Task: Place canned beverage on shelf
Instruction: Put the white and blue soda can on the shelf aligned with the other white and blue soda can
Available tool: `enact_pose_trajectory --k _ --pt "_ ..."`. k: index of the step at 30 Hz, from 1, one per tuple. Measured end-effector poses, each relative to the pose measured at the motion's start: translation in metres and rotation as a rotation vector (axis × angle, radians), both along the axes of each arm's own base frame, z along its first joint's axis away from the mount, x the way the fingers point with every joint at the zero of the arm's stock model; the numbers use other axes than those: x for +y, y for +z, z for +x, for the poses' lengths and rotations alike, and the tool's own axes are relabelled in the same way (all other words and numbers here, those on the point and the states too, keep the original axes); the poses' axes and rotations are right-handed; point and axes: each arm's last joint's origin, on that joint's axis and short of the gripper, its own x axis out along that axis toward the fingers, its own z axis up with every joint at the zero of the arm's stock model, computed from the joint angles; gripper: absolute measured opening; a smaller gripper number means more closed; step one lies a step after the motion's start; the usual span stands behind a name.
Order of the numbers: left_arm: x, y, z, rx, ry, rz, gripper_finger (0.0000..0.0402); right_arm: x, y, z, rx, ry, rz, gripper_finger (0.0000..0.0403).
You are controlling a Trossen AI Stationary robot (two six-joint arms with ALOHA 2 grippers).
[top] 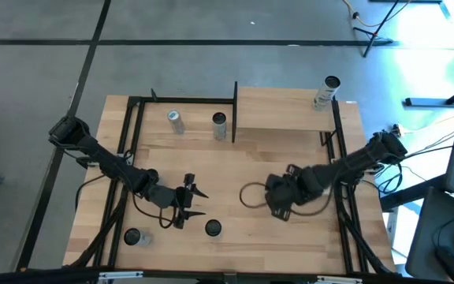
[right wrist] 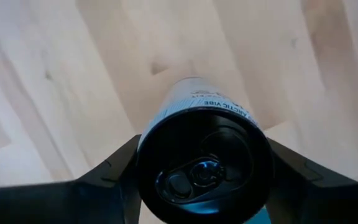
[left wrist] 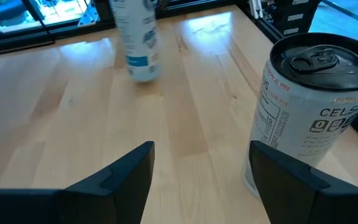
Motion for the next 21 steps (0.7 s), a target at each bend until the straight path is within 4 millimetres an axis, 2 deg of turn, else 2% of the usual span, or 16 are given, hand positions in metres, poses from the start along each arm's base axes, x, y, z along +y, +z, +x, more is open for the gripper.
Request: enact_pose_trajectory --k 5,11,17,21 --pt "0.0 -0.001 0.0 0.006 0.003 -0.007 0.0247 -0.017 0.0 0.007 0.015 0.018 0.004 0.0222" --pt "0.0 -0.001 0.0 0.006 0.002 -0.007 0.0247 -0.024 0.0 0.009 0.025 0.024 0.024 0.0224" --pt "0.0 0.0 0.0 0.006 0.002 -0.007 0.0247 -0.024 0.0 0.009 0.013 0.042 -0.004 0.0297" --pt "0.0 0.0 0.0 0.006 0.002 -0.007 0.0247 -0.024 0.001 0.009 0.008 0.041 -0.008 0.0324"
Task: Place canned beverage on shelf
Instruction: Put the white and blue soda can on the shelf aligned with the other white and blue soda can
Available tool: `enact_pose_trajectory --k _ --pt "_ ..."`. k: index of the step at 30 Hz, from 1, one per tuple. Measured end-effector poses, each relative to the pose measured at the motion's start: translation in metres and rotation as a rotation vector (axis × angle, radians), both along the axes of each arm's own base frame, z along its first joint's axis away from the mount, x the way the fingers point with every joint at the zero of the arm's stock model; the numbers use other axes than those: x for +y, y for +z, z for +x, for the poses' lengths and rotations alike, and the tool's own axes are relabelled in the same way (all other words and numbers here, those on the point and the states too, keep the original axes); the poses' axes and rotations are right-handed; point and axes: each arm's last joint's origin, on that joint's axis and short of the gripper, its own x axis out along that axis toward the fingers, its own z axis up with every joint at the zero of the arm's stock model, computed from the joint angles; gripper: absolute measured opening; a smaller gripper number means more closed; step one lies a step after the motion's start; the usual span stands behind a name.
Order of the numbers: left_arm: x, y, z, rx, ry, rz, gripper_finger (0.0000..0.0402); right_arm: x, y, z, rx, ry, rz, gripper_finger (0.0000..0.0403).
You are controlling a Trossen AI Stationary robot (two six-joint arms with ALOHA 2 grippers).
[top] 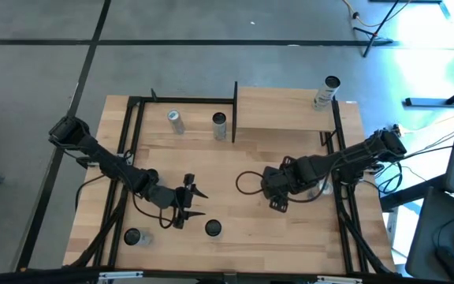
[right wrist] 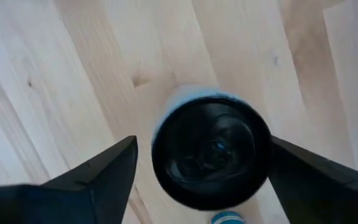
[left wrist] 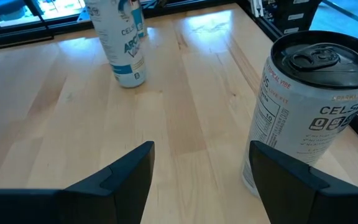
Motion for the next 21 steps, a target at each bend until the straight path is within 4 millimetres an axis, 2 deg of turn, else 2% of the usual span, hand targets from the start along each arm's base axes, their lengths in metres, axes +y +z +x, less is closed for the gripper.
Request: enact_pose_trajectory --k 8,12,16,21 --pt "0.0 0.0 0.0 0.003 0.0 0.002 0.0247 0.0 0.002 0.0 0.006 0.003 0.003 0.033" --pt "0.0 0.0 0.0 0.004 0.0 0.002 0.0247 0.001 0.02 -0.001 0.0 -0.006 0.013 0.0331" --pt "0.0 0.0 0.0 0.004 0.0 0.003 0.0247 0.013 0.044 -0.008 -0.069 0.006 -0.034 0.0331" --pt "0.0 -0.001 -0.001 0.012 0.0 0.007 0.0247 0.037 0.061 -0.032 -0.213 -0.013 -0.145 0.0332"
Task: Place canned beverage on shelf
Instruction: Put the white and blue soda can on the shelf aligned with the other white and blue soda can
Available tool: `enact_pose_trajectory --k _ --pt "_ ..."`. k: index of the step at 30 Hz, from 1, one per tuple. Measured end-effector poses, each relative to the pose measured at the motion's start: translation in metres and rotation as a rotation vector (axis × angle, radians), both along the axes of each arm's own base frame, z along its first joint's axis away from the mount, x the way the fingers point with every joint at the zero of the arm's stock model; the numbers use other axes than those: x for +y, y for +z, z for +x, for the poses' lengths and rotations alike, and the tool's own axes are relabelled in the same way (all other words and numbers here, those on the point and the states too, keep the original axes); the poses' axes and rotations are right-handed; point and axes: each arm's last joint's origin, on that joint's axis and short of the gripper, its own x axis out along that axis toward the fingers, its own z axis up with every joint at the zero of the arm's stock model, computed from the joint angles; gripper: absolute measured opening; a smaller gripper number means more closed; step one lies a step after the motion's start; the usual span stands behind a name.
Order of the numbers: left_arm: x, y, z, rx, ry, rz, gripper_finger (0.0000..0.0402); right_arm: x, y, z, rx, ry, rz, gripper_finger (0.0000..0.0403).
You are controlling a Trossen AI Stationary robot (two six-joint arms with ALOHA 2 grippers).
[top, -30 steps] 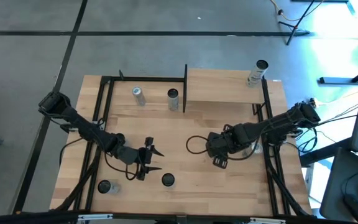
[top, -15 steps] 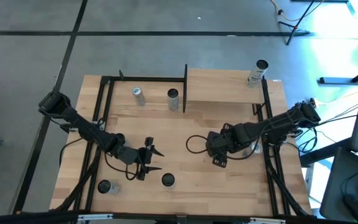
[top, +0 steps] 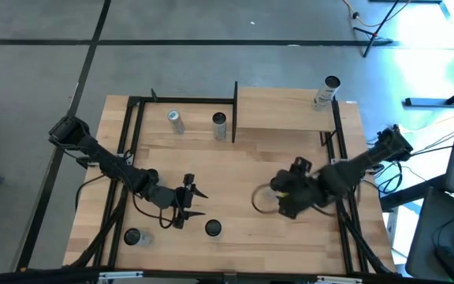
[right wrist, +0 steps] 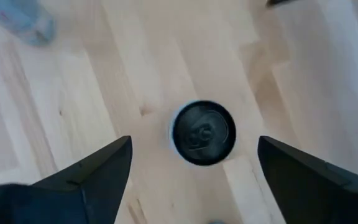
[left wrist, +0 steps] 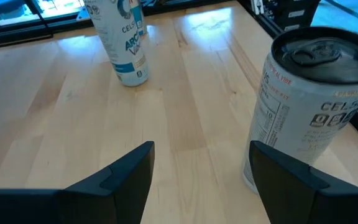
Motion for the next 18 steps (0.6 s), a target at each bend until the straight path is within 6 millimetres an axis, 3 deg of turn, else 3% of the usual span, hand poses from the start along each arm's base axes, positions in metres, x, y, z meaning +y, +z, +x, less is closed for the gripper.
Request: enact_pose_trajectory --k 5,10,18 --pt "0.0 0.0 0.0 0.001 0.0 0.0 0.0247 0.027 -0.014 -0.026 -0.066 -0.057 -0.071 0.0332" --pt "0.0 0.0 0.0 0.0 0.0 0.0 0.0247 0.046 -0.048 -0.051 -0.111 -0.114 -0.134 0.0332" --pt "0.001 0.001 0.001 -0.007 0.002 0.0 0.0247 0.049 -0.108 -0.064 -0.173 -0.155 -0.154 0.0332"
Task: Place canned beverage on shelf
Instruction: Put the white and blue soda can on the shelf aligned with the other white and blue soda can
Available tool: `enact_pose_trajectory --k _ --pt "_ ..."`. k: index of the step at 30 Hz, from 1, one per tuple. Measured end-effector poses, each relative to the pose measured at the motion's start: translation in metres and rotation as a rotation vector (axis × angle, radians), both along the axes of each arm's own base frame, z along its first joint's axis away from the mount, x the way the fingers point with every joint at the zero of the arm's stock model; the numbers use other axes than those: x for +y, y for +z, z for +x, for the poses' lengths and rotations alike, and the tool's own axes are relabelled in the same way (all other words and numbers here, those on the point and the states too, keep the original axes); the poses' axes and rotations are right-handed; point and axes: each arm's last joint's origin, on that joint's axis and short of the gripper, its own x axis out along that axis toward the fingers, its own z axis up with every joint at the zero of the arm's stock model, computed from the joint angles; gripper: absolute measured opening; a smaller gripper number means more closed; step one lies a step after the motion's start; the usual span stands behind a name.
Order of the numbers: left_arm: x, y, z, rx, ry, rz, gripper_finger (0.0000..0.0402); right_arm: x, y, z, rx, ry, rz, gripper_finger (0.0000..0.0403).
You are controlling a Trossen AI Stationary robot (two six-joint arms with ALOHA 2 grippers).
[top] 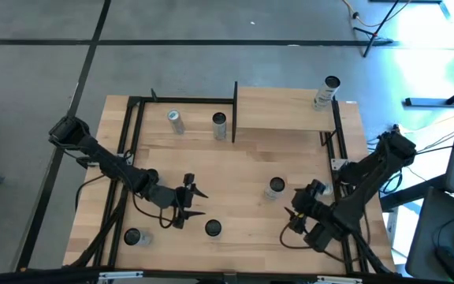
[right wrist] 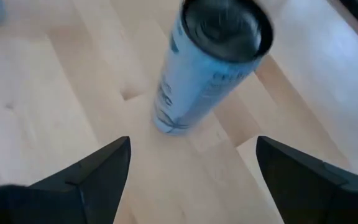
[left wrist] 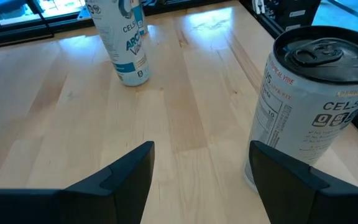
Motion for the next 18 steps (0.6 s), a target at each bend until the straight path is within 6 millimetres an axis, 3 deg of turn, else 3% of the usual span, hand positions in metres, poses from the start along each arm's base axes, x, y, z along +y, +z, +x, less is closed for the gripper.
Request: enact_pose_trajectory --k 8,18 --pt "0.003 0.001 0.002 -0.009 0.014 -0.002 0.0247 -0.02 -0.041 0.013 0.039 0.019 0.03 0.0332" --pt "0.003 0.001 0.002 -0.008 0.014 -0.002 0.0247 -0.021 -0.044 0.017 -0.067 0.068 -0.08 0.0332"
